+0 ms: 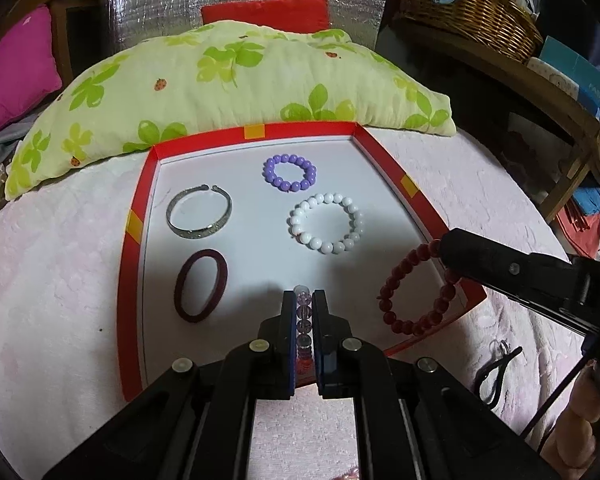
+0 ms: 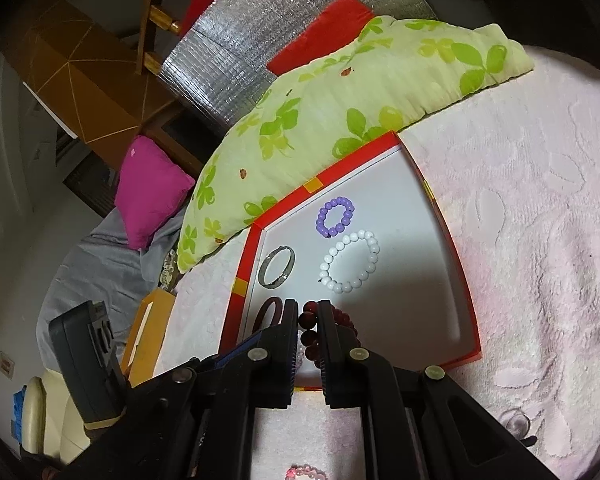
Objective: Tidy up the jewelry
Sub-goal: 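Open left tool releasing pink-white bracelet while right tool releases red bracelet in lid, then withdraw both tools from the lid toward the hair tie and pink bracelet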
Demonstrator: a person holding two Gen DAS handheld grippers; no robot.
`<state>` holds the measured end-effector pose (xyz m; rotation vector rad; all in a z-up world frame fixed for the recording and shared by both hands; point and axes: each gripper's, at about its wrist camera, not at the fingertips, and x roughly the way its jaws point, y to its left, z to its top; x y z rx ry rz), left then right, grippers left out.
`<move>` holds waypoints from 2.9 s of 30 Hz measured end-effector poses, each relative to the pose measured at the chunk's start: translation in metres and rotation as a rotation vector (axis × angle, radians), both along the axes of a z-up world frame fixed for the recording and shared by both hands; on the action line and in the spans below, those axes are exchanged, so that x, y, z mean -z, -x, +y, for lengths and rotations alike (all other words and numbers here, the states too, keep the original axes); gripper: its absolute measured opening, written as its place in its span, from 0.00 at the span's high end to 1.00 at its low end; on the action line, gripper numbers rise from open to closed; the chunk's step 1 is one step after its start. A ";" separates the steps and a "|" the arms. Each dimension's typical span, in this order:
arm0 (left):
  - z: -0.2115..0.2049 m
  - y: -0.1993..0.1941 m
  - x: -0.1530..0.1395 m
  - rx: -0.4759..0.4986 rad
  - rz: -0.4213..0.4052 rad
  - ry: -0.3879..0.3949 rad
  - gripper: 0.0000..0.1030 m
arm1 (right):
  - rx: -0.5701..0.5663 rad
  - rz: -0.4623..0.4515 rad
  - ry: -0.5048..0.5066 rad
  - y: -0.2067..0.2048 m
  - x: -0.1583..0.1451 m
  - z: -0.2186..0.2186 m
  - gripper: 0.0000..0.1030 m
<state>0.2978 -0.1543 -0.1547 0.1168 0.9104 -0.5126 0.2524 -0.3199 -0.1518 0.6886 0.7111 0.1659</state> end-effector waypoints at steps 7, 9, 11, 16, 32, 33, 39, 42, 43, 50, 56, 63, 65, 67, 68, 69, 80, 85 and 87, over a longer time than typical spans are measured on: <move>-0.004 0.000 0.008 0.015 0.016 -0.009 0.93 | 0.021 0.043 -0.008 -0.006 0.011 -0.006 0.89; -0.005 0.000 0.010 0.021 0.021 -0.014 0.93 | 0.031 0.046 -0.002 -0.006 0.011 -0.007 0.89; -0.006 0.000 0.011 0.020 0.023 -0.024 0.93 | 0.041 0.051 -0.002 -0.006 0.012 -0.008 0.86; -0.006 0.001 0.011 0.019 0.002 -0.061 0.88 | 0.071 0.056 -0.012 -0.003 0.010 -0.015 0.86; 0.026 0.032 -0.028 -0.028 -0.141 -0.076 0.47 | 0.059 0.003 0.041 0.010 -0.011 -0.013 0.86; 0.030 0.035 -0.032 -0.035 -0.153 -0.077 0.43 | 0.056 0.001 0.058 0.010 -0.013 -0.011 0.86; 0.081 0.054 -0.037 -0.147 -0.148 -0.054 0.39 | 0.044 0.009 0.108 0.020 -0.014 -0.009 0.79; 0.105 0.064 -0.033 -0.201 -0.141 -0.070 0.38 | 0.047 0.039 0.171 0.027 -0.008 -0.011 0.79; 0.113 0.068 -0.032 -0.219 -0.144 -0.081 0.38 | 0.055 0.050 0.193 0.030 -0.006 -0.014 0.79; 0.143 0.103 -0.018 -0.237 -0.160 -0.159 0.37 | 0.151 0.047 0.331 0.070 0.003 -0.042 0.79; 0.140 0.126 -0.011 -0.207 -0.198 -0.218 0.34 | 0.307 0.053 0.308 0.121 0.003 -0.081 0.79; 0.144 0.156 -0.001 -0.190 -0.176 -0.231 0.34 | 0.338 0.093 0.322 0.152 0.006 -0.093 0.79; 0.146 0.164 0.001 -0.198 -0.170 -0.236 0.34 | 0.352 0.086 0.317 0.153 0.004 -0.096 0.79; 0.149 0.175 0.005 -0.191 -0.169 -0.233 0.34 | 0.357 0.070 0.292 0.155 0.001 -0.096 0.79; 0.150 0.179 0.008 -0.185 -0.166 -0.237 0.34 | 0.357 0.061 0.284 0.156 0.000 -0.094 0.79; 0.150 0.182 0.010 -0.181 -0.163 -0.243 0.34 | 0.357 0.045 0.274 0.159 -0.003 -0.093 0.79; 0.140 0.178 0.015 -0.191 -0.202 -0.251 0.34 | 0.312 0.019 0.190 0.165 0.001 -0.085 0.79; 0.132 0.174 0.015 -0.189 -0.196 -0.252 0.34 | 0.281 -0.022 0.188 0.165 -0.009 -0.080 0.76; 0.130 0.172 0.013 -0.198 -0.191 -0.242 0.34 | 0.216 -0.073 0.214 0.155 -0.025 -0.066 0.76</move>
